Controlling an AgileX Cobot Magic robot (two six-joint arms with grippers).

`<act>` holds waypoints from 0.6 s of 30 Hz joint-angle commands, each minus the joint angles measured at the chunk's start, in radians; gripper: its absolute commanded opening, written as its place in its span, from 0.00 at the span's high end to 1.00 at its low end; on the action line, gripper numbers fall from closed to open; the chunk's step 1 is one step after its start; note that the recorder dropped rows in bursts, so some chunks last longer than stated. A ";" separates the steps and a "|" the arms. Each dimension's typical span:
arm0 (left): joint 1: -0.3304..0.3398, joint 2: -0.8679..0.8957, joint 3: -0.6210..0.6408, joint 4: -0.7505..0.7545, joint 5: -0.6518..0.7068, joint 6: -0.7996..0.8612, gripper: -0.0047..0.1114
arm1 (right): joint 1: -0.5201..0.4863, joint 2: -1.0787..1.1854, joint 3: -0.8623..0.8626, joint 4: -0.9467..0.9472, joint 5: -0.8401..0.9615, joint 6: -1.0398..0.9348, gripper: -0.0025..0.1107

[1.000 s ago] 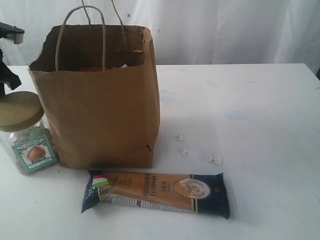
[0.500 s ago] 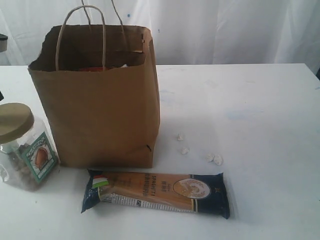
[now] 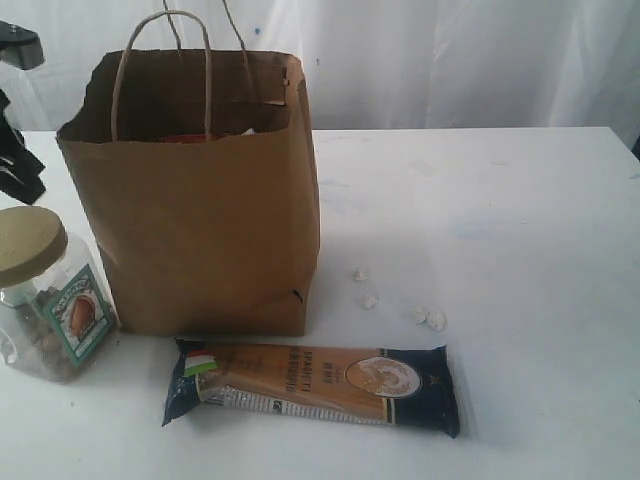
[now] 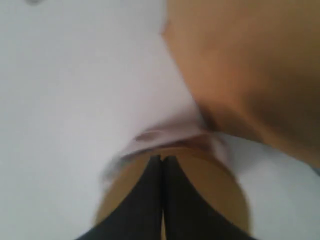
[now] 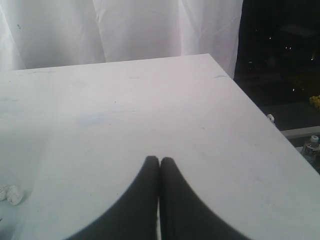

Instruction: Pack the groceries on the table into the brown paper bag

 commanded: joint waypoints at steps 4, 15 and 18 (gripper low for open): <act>0.000 -0.021 0.005 -0.290 0.235 0.321 0.96 | 0.000 -0.005 0.002 0.001 0.001 -0.008 0.98; 0.000 -0.015 0.133 -0.218 0.279 0.483 0.96 | 0.000 -0.005 0.002 0.001 0.001 -0.008 0.98; 0.000 -0.015 0.193 -0.234 0.176 0.524 0.96 | 0.000 -0.005 0.002 0.001 0.001 -0.008 0.98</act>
